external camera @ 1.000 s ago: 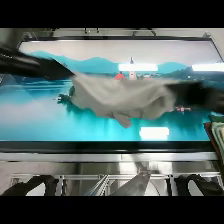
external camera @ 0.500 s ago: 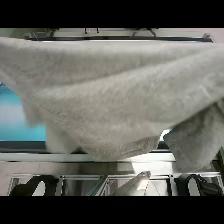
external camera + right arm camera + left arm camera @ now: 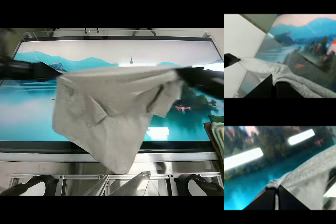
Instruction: Fold the shirts.
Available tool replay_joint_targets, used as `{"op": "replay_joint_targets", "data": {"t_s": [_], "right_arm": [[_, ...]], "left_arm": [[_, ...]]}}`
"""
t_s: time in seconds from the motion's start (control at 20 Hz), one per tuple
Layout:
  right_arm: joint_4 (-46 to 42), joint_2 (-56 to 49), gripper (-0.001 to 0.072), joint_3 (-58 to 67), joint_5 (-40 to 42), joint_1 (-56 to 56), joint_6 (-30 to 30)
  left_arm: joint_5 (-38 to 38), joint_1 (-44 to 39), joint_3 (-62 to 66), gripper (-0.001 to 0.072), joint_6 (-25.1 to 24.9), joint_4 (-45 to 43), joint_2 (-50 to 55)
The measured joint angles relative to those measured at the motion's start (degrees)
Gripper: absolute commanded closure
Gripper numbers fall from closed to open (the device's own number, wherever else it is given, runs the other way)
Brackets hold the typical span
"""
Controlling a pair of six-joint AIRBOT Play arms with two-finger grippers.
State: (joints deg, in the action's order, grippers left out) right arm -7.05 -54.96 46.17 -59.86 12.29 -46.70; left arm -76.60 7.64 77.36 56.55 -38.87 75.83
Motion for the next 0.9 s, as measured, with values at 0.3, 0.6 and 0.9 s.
{"op": "replay_joint_targets", "data": {"t_s": [0.3,0.6,0.9], "right_arm": [[4.57,-24.76,0.0297,-0.87,7.98,-6.25,10.88],[-4.11,-27.28,0.0298,0.48,3.98,-3.82,8.87],[-14.05,-27.36,0.029,0.72,2.84,-8.9,1.42]], "left_arm": [[-3.41,-3.39,12.7,0.0364,-0.26,1.29,27.61],[-15.21,0.68,26.45,0.0364,8.31,1.46,36.24],[-19.8,2.99,9.05,0.0363,12.07,-4.83,25.35]]}}
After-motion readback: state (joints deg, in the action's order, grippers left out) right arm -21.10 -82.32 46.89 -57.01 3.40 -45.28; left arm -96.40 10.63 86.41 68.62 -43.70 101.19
